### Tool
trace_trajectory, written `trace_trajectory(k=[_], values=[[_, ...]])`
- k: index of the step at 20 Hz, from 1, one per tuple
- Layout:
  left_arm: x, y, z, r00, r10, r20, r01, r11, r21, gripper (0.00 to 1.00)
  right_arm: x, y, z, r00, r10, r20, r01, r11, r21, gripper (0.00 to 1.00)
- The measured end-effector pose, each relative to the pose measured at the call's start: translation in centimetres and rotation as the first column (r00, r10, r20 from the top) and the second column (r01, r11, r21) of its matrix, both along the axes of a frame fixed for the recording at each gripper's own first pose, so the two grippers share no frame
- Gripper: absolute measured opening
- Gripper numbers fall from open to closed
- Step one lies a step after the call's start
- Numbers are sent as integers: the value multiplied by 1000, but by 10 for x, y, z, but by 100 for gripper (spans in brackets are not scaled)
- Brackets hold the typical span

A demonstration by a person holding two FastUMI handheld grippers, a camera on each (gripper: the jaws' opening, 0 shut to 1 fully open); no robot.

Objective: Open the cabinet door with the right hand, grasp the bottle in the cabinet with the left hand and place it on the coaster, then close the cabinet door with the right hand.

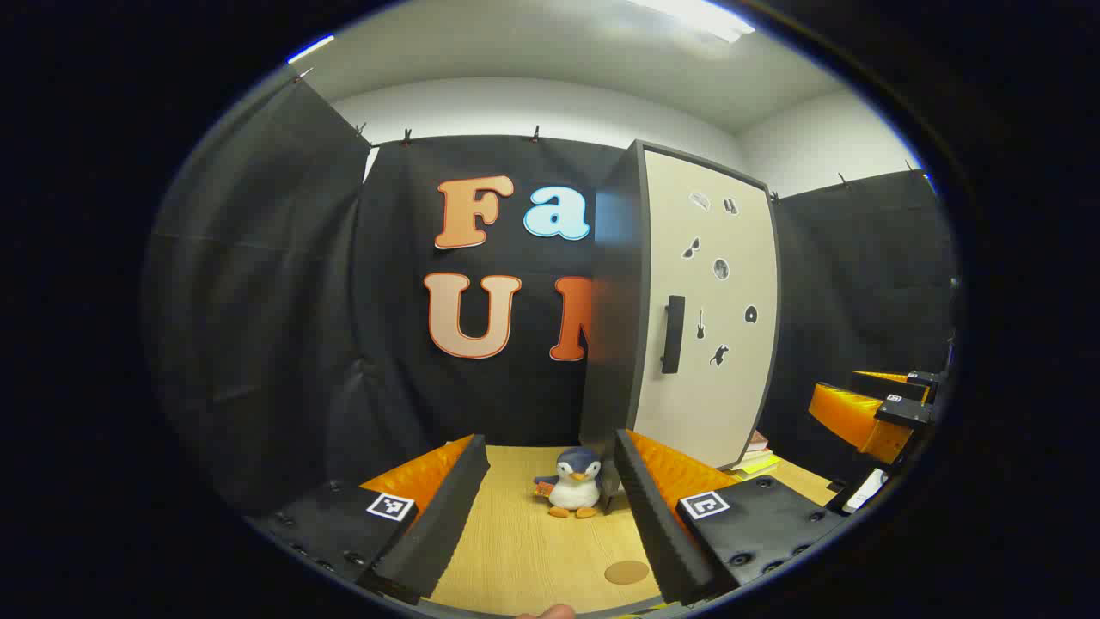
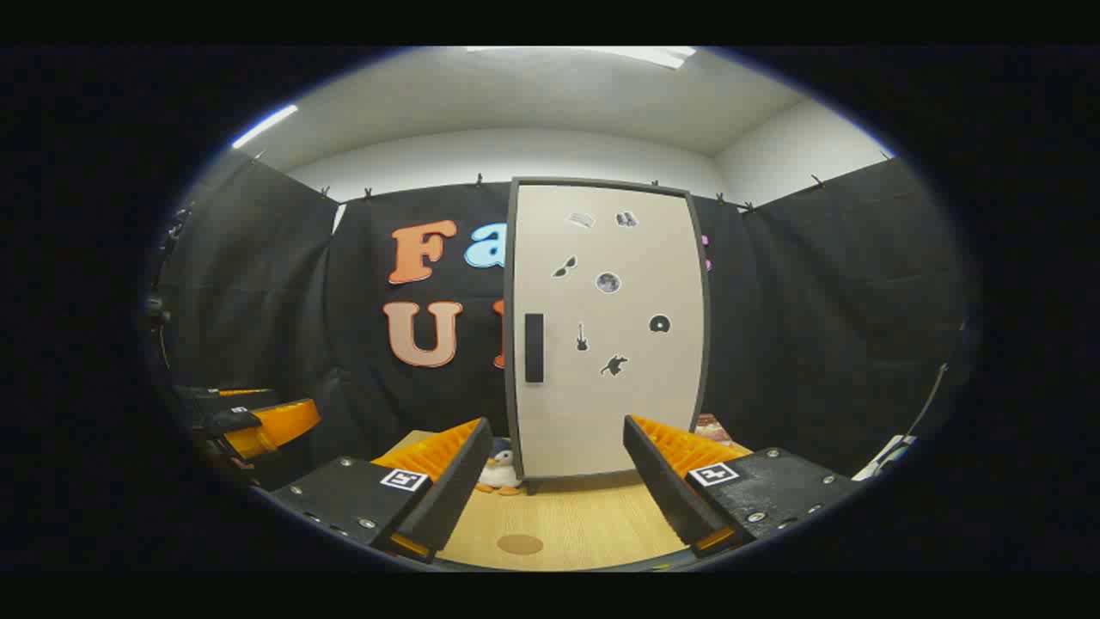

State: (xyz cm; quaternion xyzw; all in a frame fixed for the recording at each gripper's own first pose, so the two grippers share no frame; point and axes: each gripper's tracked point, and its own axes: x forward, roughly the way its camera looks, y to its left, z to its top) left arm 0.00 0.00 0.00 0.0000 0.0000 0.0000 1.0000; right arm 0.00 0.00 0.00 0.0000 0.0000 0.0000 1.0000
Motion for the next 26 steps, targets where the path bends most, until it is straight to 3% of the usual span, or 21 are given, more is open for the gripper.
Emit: trace_trajectory(k=[6, 25, 26], values=[[-2, -1, 2, 1000, -2, 6, 2, 1000, 4, 99, -1, -1, 1, 1000, -6, -1, 6, 1000, 8, 95], [11, 26, -14, 999, 3, -35, -4, 1000, -25, 94, 12, 11, 1, 1000, -15, -19, 15, 1000, 14, 95], [14, 26, -14, 999, -5, -34, 4, 1000, -25, 99, 15, 12, 1, 1000, -21, -18, 22, 1000, 10, 95]])
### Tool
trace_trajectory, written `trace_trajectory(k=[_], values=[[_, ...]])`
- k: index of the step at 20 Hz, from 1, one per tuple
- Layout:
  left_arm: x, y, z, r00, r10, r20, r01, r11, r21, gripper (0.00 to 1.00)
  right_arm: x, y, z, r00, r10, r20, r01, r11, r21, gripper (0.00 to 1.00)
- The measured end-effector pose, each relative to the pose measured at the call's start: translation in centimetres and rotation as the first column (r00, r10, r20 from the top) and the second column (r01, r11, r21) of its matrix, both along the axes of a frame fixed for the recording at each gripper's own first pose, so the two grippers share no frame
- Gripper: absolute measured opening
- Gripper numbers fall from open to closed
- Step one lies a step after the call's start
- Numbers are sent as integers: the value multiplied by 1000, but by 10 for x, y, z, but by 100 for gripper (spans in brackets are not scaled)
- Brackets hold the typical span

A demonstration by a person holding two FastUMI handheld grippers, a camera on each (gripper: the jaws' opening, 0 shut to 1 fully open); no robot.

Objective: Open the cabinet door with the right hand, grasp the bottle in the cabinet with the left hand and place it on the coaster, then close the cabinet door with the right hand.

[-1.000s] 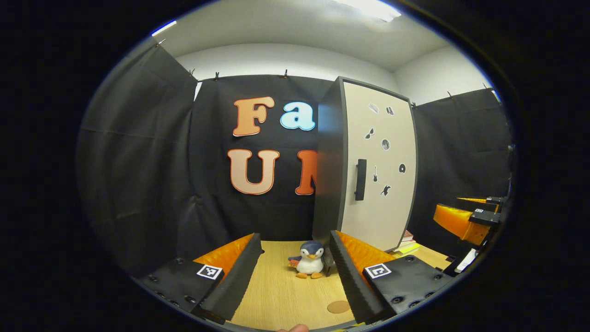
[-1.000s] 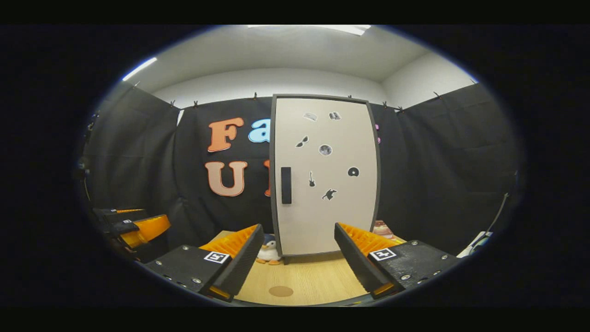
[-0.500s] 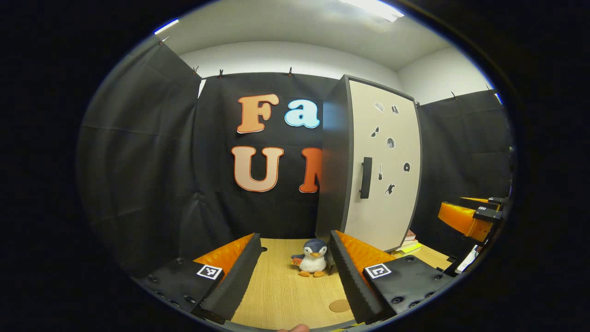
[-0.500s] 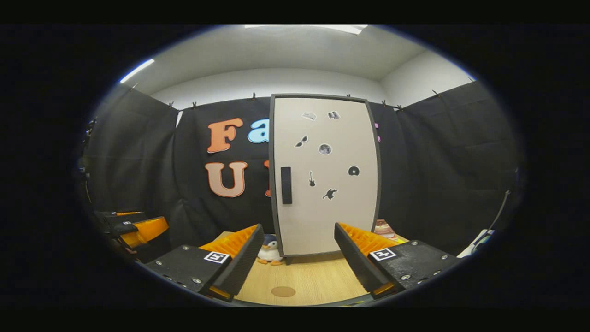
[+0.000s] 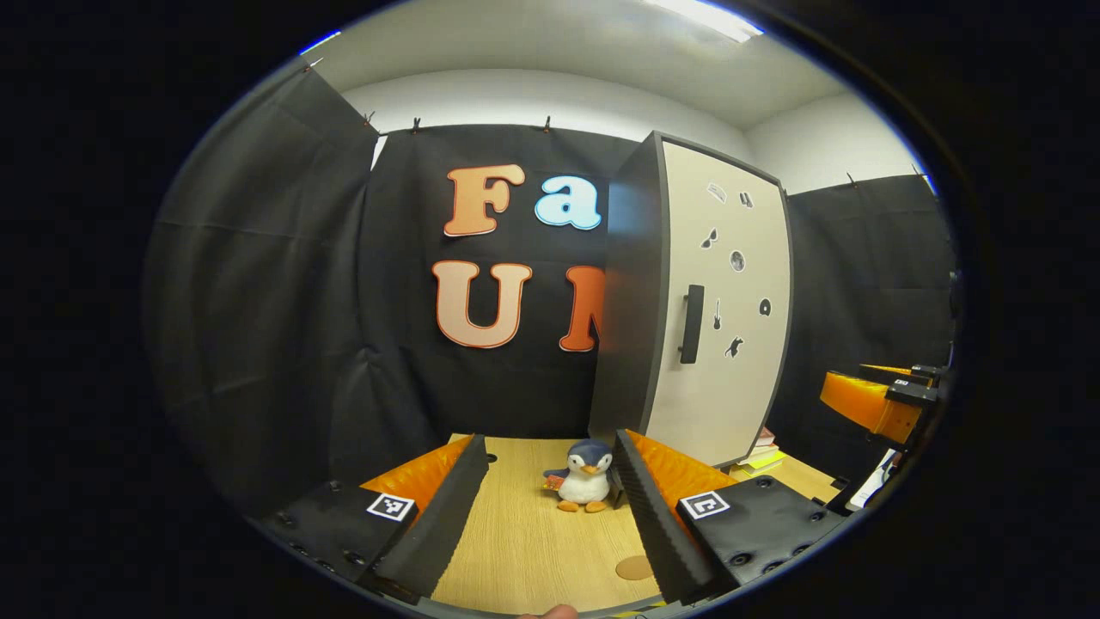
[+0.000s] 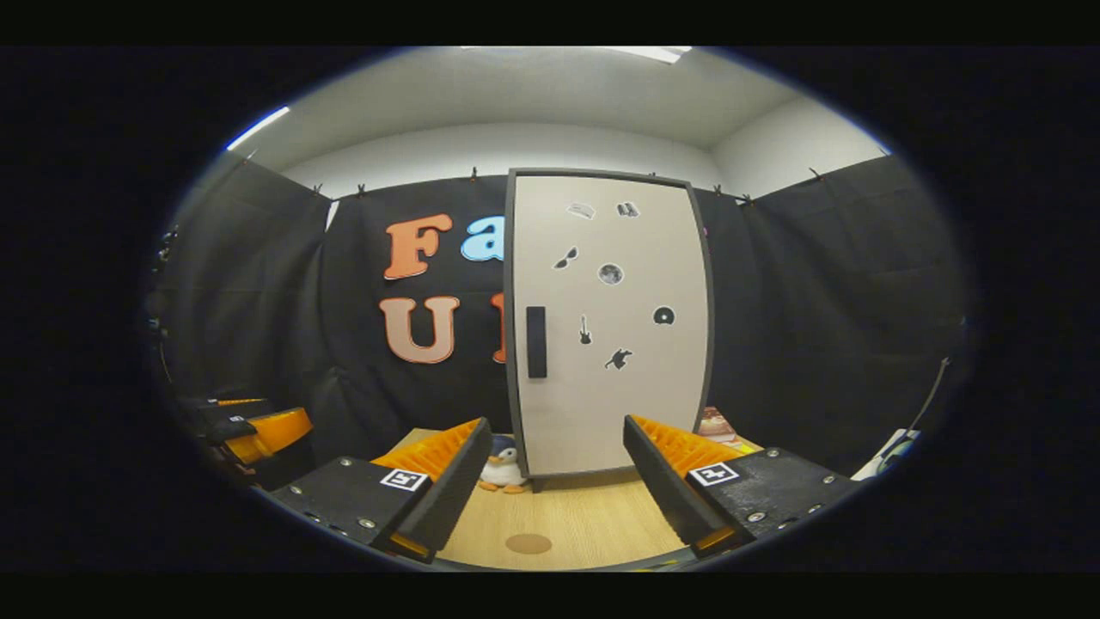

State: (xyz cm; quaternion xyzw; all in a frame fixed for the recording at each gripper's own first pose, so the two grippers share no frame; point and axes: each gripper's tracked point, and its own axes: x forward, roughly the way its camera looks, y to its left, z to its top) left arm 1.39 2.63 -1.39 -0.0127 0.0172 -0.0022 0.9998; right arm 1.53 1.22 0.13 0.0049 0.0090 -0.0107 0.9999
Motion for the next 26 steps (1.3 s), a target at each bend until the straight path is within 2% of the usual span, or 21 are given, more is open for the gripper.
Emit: trace_trajectory(k=[1, 2, 3, 4, 6, 9, 10, 14, 16, 17, 18, 21, 26], values=[[1, 2, -2, 1000, -5, 2, 5, 1000, 2, 94, 3, 0, 1, 1000, -11, 2, 11, 1000, -9, 95], [3, 5, -1, 1000, -9, 5, 9, 1000, 1, 99, 6, 2, 2, 1000, -16, 3, 16, 1000, -16, 95], [4, 7, -1, 1000, -15, 6, 15, 1000, 0, 94, 9, 4, 3, 1000, -20, 4, 20, 1000, -22, 95], [5, 11, -3, 1000, -13, 4, 13, 1000, -2, 99, 14, 6, 4, 1000, -24, 5, 24, 999, -23, 95], [9, 18, -5, 1000, -7, -2, 7, 1000, -13, 96, 24, 10, 8, 1000, -21, 6, 22, 999, -25, 95], [17, 30, -10, 1000, 13, -20, -13, 1000, -24, 99, 50, 16, 15, 1000, -7, 17, 8, 1000, -29, 95], [20, 35, -11, 999, 25, -27, -26, 999, -26, 96, 61, 18, 18, 1000, 3, 22, -3, 1000, -27, 94], [34, 56, -15, 995, 92, -33, -93, 995, -23, 96, 113, 22, 32, 996, 47, 71, -45, 999, -18, 95], [44, 64, -15, 991, 126, -35, -127, 992, -24, 99, 144, 23, 33, 996, 63, 67, -62, 998, -13, 95], [49, 68, -15, 989, 144, -35, -145, 989, -24, 96, 160, 22, 34, 995, 69, 69, -69, 998, -9, 95], [56, 71, -14, 986, 163, -35, -164, 986, -24, 99, 173, 23, 36, 994, 80, 72, -80, 997, -5, 95], [71, 80, -21, 977, 210, -46, -212, 977, -20, 96, 215, 23, 36, 992, 103, 71, -104, 995, 3, 94], [88, 92, -30, 960, 271, -72, -272, 962, -6, 96, 266, 26, 28, 990, 129, 60, -131, 991, 19, 94]])
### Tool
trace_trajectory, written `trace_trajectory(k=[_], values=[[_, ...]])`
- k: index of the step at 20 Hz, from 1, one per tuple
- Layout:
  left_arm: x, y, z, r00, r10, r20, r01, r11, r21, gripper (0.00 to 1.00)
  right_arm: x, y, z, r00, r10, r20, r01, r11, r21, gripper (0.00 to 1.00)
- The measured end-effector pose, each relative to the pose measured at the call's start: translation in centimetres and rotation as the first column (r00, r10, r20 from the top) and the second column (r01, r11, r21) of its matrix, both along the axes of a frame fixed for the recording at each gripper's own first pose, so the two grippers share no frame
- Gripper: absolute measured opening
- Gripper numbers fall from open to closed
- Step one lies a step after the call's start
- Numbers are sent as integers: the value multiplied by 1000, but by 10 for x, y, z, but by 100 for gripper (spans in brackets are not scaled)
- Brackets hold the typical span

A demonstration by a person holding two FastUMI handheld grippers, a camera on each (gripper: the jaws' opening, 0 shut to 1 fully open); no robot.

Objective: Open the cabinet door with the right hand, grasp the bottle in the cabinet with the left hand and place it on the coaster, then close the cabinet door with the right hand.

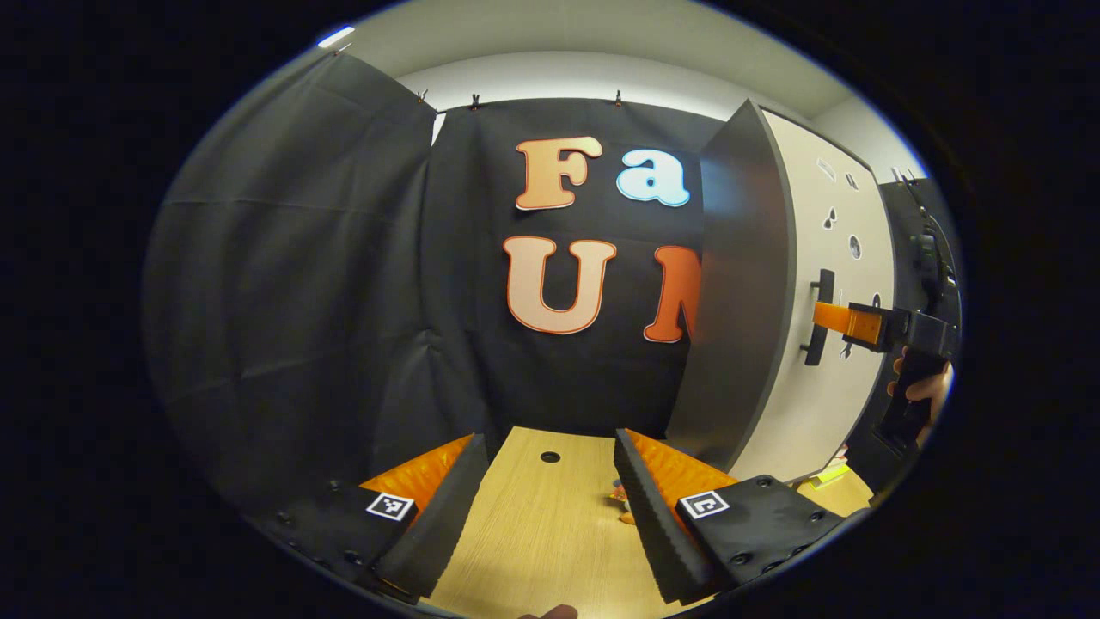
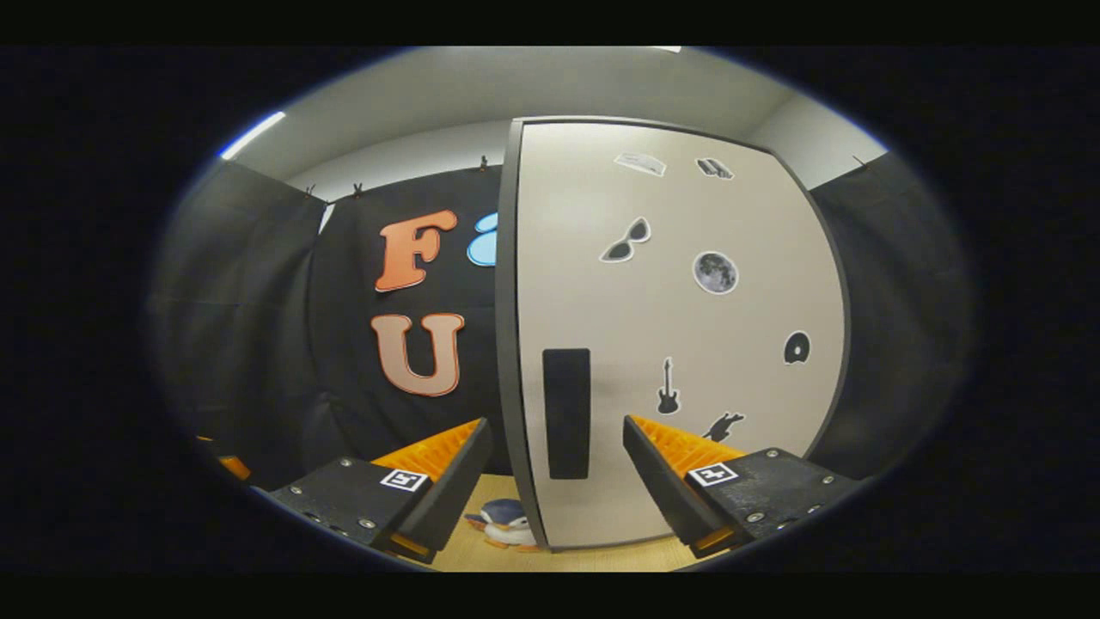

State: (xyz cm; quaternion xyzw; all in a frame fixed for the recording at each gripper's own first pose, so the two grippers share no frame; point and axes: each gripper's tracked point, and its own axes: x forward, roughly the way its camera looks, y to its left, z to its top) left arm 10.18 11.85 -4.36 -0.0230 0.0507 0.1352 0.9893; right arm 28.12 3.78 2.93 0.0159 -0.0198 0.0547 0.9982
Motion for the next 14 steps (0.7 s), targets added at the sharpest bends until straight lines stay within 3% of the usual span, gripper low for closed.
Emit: trace_trajectory(k=[7, 9, 11, 14], values=[[5, 13, -12, 999, 45, -31, -45, 999, -6, 96, 33, 0, -7, 1000, -8, -11, 8, 1000, -13, 75], [5, 16, -13, 998, 48, -32, -48, 999, -3, 96, 35, -1, -6, 1000, -17, -12, 17, 1000, -19, 65], [3, 18, -13, 999, 44, -31, -44, 999, -1, 96, 35, -5, -7, 999, -37, -15, 36, 999, -24, 40], [-2, 18, -16, 999, 30, -38, -30, 1000, -5, 97, 33, -5, -8, 999, -40, -30, 40, 999, 0, 35]])
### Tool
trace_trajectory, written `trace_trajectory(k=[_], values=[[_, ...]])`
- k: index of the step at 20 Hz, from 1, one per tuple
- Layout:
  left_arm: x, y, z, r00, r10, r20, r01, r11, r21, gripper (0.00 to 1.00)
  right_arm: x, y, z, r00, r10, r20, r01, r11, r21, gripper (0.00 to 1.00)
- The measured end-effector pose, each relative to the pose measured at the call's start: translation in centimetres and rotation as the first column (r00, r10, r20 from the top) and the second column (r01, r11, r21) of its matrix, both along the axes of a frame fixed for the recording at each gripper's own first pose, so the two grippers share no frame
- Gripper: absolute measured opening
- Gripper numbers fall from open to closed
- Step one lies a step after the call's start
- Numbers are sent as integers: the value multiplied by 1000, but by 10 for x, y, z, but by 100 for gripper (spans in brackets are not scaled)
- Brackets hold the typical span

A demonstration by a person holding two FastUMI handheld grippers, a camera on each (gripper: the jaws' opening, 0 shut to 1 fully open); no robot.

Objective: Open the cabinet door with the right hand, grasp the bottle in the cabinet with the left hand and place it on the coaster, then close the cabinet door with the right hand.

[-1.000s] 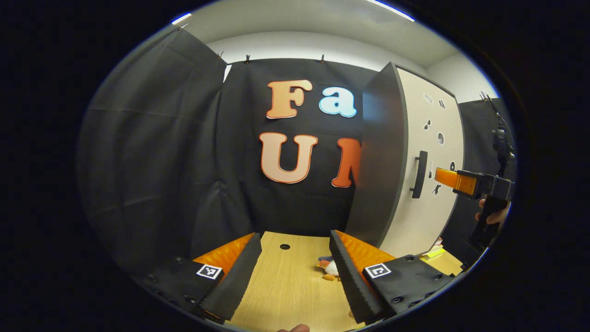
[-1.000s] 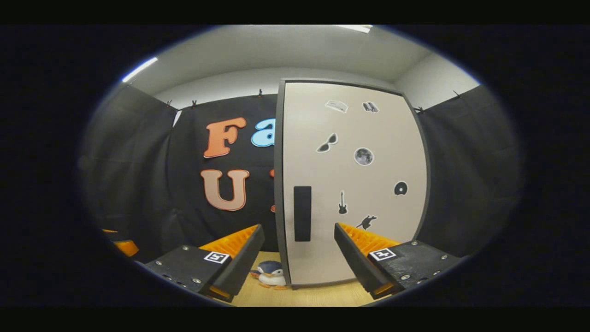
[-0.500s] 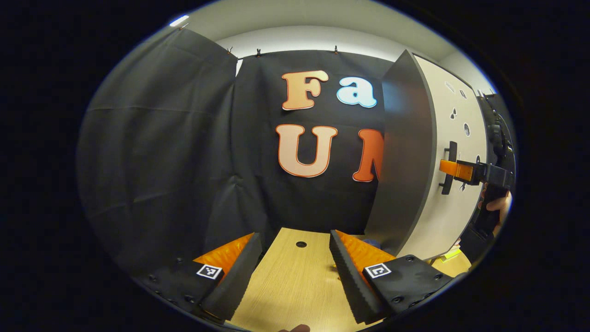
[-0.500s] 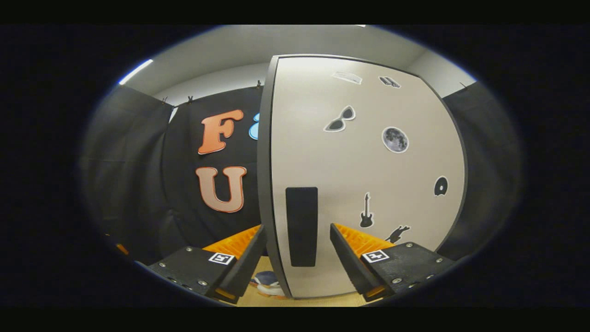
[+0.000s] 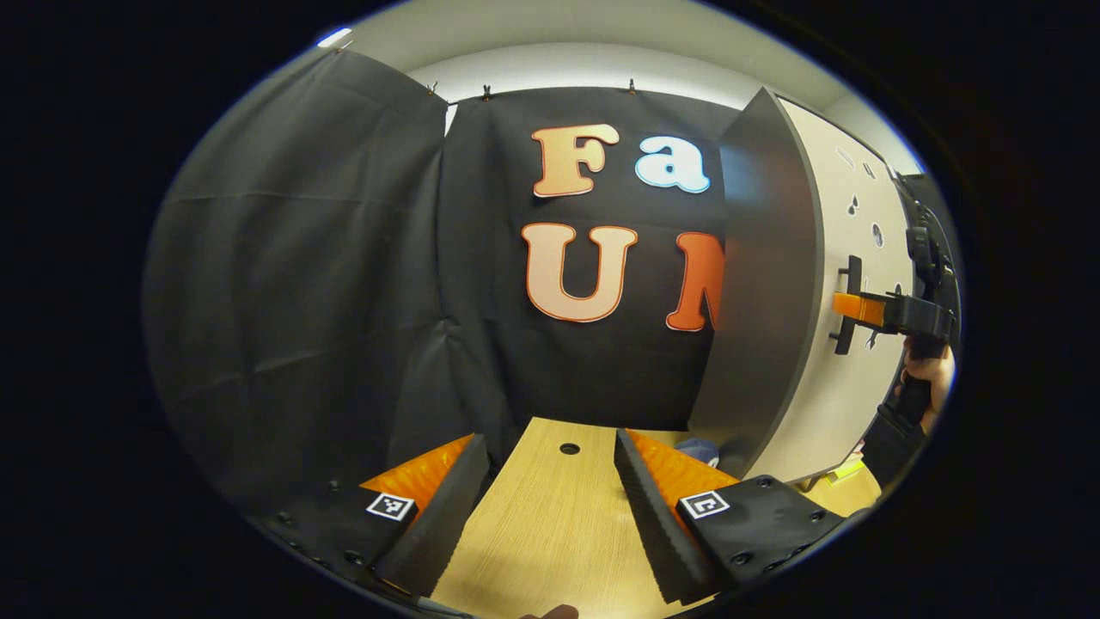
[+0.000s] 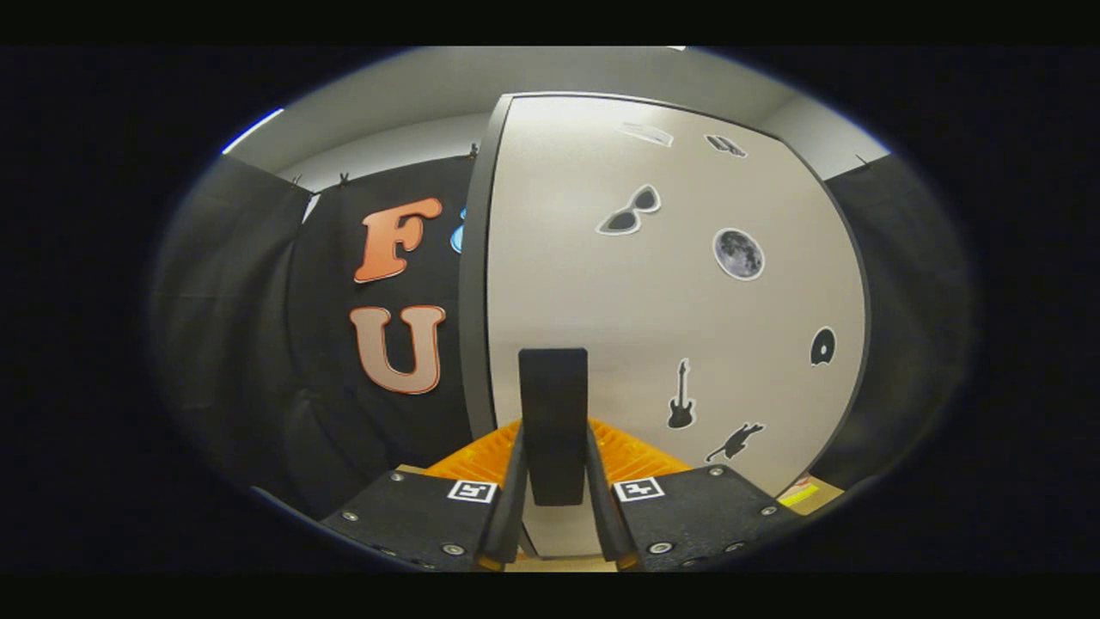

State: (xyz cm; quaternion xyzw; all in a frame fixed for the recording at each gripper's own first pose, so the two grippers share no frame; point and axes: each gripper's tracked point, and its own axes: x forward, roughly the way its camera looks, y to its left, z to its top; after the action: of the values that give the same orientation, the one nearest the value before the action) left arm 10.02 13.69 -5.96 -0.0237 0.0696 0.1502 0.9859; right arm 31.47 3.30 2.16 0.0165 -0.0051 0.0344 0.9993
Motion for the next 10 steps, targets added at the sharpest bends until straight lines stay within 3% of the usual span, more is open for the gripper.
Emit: trace_trajectory(k=[3, 4, 7, 10], values=[[-6, 4, -2, 1000, -12, -2, 12, 1000, 1, 96, -4, 0, 0, 1000, -15, -4, 15, 1000, 7, 32], [-8, 6, -1, 1000, -15, -2, 15, 1000, 2, 96, -6, -1, 0, 1000, -23, -12, 23, 1000, 9, 27], [-15, 7, 1, 1000, -28, 6, 28, 1000, 1, 97, -16, -3, 1, 999, -38, -39, 39, 999, 18, 28], [-25, 7, 3, 999, -53, 7, 53, 999, 0, 97, -31, -6, 9, 997, -62, -42, 64, 998, 30, 18]])
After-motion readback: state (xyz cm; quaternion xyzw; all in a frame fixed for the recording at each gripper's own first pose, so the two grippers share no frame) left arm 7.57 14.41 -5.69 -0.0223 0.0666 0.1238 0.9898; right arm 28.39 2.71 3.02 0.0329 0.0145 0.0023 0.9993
